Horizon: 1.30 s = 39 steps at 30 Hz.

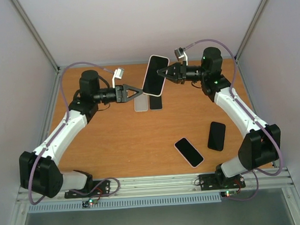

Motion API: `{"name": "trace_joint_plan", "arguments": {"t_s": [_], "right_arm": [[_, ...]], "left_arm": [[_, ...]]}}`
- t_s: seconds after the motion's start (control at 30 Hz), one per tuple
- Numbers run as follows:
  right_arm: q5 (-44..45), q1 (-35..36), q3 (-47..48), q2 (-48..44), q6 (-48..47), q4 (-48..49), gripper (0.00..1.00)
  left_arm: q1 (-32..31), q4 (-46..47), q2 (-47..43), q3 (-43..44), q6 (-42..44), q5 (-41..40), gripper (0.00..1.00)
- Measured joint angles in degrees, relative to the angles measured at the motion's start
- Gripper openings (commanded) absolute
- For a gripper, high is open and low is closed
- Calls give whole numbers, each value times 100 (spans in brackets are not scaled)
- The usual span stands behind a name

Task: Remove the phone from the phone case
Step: Remove the phone case from the phone.

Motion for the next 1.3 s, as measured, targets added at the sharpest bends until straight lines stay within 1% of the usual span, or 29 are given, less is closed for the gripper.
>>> {"name": "trace_joint_plan", "arguments": {"t_s": [0.33,0.53,0.8,1.07,1.3], "right_arm": [[-22,-2,-79,42,490,702,1],[-37,-11,-98,94,638,901,1],[-142,-11,-170,225,1150,1657,1],[-37,-37,-295,221,1207,1987,1],[-59,2,-328,219,1298,2256,1]], "left_arm": [[0,-35,20,70,57,-68,57],[7,-44,74,90,55,-81,57],[15,-70,96,175,74,-105,54],[33,-302,299,457,168,-48,54],[42,-321,308,470,208,20,53]]}}
